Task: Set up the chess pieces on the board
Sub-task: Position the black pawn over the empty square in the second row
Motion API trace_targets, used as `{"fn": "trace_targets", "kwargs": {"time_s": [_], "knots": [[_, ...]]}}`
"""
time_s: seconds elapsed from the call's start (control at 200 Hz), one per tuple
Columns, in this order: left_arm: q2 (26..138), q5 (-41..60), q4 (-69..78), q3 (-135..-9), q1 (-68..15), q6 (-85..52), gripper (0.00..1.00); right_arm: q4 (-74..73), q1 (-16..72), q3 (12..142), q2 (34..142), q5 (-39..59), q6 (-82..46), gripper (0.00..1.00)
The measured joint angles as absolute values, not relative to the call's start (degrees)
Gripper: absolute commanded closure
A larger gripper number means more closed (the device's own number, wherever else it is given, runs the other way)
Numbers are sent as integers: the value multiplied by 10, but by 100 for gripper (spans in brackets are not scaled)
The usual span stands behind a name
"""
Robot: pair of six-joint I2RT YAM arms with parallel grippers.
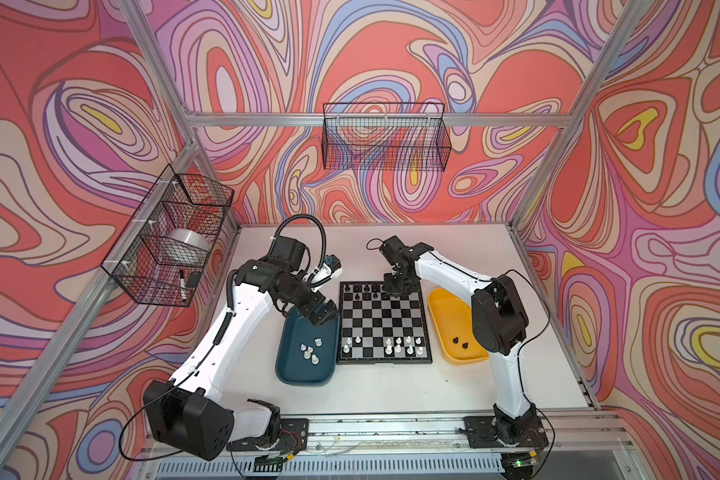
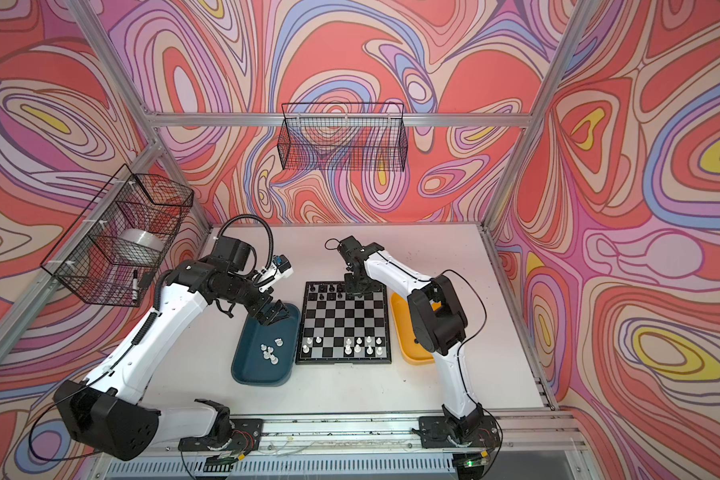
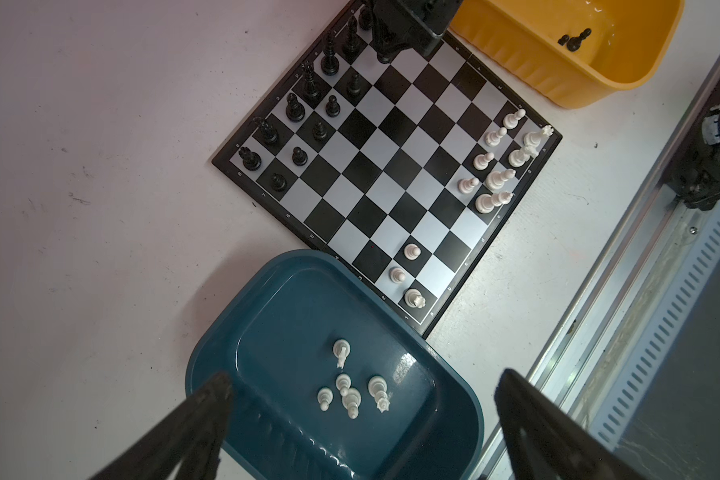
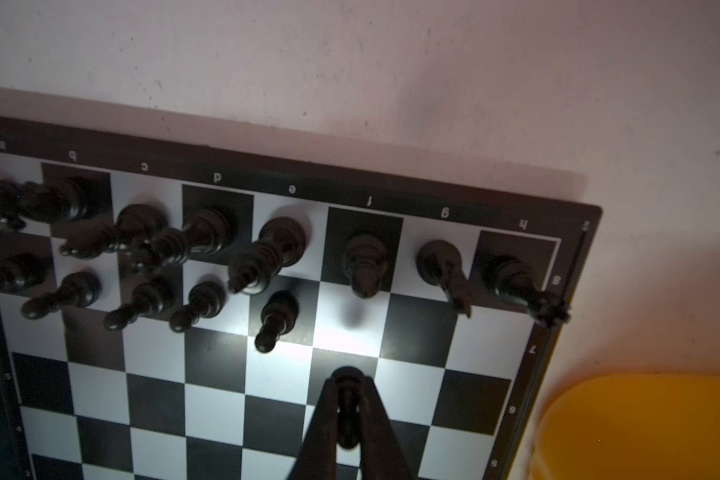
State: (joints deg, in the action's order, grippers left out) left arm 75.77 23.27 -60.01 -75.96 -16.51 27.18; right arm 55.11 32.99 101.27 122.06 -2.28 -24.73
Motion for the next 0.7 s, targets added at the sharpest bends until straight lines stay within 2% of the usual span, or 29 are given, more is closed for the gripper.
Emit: {"fn": "trace_targets", "kwargs": {"time_s": [0.701], "knots": [[758,226,-600,-759,-165,272,1,544,330,1029,1254,-24,-242,89]]}}
